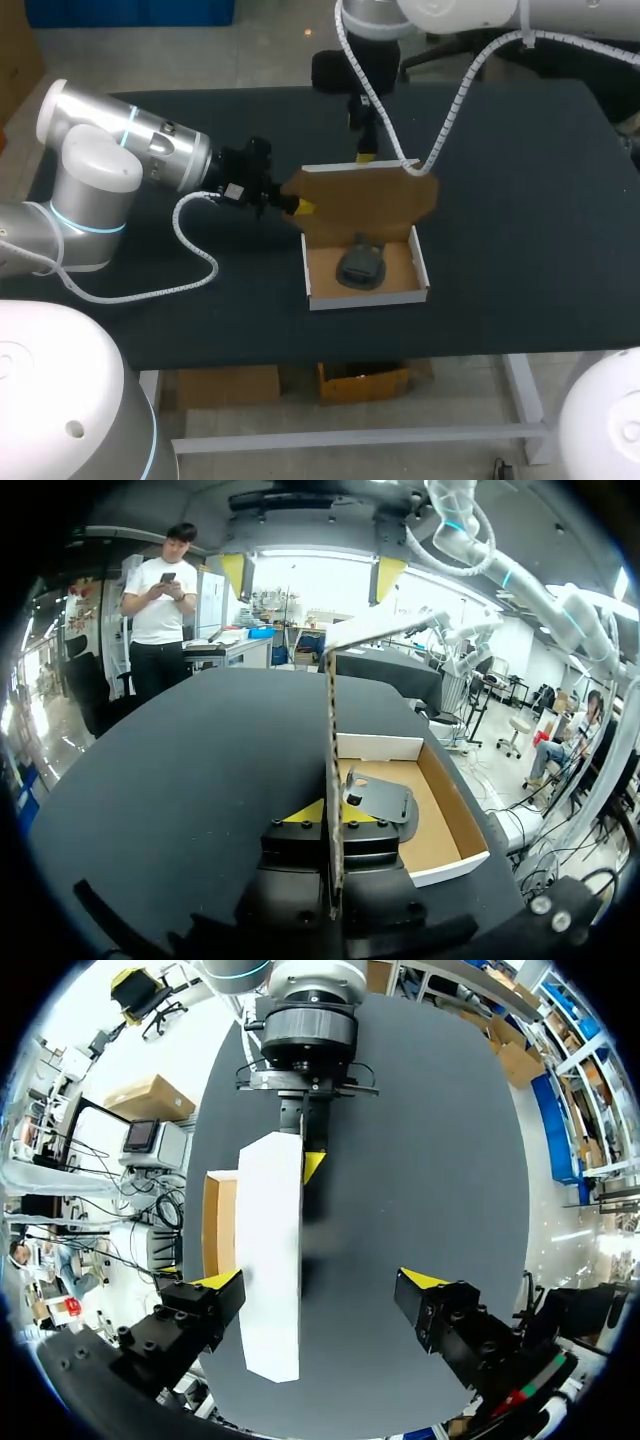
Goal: Assemble the packaging by folding the flat box into shape, placing the metal phone stand inside, and closing the box properly
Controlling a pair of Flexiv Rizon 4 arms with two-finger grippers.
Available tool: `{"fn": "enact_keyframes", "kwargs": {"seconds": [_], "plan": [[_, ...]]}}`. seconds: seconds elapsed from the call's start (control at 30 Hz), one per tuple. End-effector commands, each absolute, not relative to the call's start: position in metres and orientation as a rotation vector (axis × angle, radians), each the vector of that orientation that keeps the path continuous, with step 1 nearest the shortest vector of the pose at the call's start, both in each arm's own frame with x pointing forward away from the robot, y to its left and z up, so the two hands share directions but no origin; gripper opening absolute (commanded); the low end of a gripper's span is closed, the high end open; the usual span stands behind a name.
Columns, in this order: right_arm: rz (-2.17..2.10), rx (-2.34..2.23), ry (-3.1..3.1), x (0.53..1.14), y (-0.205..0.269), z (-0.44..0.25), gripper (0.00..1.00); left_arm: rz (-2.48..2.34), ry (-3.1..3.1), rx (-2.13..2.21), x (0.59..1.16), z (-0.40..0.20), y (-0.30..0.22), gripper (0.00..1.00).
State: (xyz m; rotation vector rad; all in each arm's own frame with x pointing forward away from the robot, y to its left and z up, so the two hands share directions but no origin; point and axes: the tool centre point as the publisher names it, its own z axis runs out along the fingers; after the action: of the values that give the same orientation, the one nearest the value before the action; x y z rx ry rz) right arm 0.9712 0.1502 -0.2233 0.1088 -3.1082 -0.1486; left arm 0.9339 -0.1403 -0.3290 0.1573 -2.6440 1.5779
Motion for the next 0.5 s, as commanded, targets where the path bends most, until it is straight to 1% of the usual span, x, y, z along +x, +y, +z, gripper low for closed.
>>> {"fn": "enact_keyframes", "kwargs": {"seconds": [0.03,0.5], "plan": [[-0.194,0.063,-3.127,0.9706,0.1398,-0.2171,1.00,1.578,-2.642,0.155,0.9340,-0.3310,-0.1404,0.00],[-0.220,0.055,-3.134,0.9760,0.1366,-0.2109,1.00,1.578,-2.642,0.155,0.9340,-0.3310,-0.1404,0.00]]}}
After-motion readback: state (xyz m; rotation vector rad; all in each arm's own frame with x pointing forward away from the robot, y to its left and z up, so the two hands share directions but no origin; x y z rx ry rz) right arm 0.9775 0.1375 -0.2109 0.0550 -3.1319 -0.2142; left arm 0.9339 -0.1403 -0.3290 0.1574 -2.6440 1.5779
